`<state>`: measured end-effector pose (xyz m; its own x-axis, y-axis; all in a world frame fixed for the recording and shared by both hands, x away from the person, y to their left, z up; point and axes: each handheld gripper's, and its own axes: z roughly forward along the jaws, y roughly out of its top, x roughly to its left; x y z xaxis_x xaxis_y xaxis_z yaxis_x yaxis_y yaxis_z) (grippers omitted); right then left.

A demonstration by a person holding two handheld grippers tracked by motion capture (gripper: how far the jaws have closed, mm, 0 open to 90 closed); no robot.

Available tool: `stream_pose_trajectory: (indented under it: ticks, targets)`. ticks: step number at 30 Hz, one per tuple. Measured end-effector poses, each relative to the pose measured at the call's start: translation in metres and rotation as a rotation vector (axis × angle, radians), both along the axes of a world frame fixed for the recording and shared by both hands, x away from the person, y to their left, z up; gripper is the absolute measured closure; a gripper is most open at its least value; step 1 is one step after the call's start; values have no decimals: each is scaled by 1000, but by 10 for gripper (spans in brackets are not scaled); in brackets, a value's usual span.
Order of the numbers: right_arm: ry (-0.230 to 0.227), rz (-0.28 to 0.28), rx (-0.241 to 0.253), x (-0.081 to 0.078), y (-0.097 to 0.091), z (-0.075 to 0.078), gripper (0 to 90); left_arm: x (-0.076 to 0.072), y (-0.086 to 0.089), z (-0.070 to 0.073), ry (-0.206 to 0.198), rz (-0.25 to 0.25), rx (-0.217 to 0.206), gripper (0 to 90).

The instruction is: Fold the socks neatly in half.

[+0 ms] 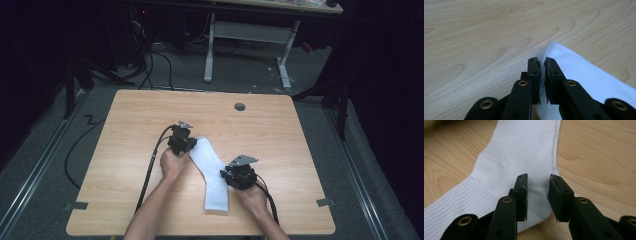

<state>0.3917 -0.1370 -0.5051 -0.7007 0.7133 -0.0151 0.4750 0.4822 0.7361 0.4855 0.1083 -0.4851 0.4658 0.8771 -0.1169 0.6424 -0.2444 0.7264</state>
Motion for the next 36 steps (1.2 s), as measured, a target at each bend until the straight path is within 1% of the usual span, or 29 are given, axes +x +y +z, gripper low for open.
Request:
stream_pose_trajectory:
  ticks: [2, 6, 11, 14, 20, 23, 28, 32, 34, 36]
  targets:
    - [0, 0, -2, 0, 0, 0, 683, -2, 1, 4, -13, -4, -18, 843]
    - [-3, -1, -7, 0, 1, 0, 684, -7, 1, 12, -47, -26, -27, 846]
    - [-2, -6, -15, -1, 2, 1, 685, -16, 0, 26, -90, -57, -59, 847]
    - [3, -10, -15, -1, 2, 1, 708, -23, 0, 32, -107, -83, -58, 847]
    - [4, -15, -24, -2, 6, 2, 747, -34, -1, 44, -137, -120, -74, 847]
    - [1, -15, -26, -2, 7, 2, 746, -42, -3, 49, -150, -149, -83, 847]
    - [0, -18, -25, -2, 7, 2, 737, -55, -8, 55, -168, -192, -85, 847]
    - [-5, -25, -27, -2, 8, 2, 732, -63, -8, 57, -167, -210, -125, 847]
    - [-6, -21, -32, -2, 9, 2, 732, -65, -8, 57, -167, -216, -119, 847]
    - [-8, -21, -33, -2, 9, 2, 732, -67, -8, 56, -165, -218, -132, 847]
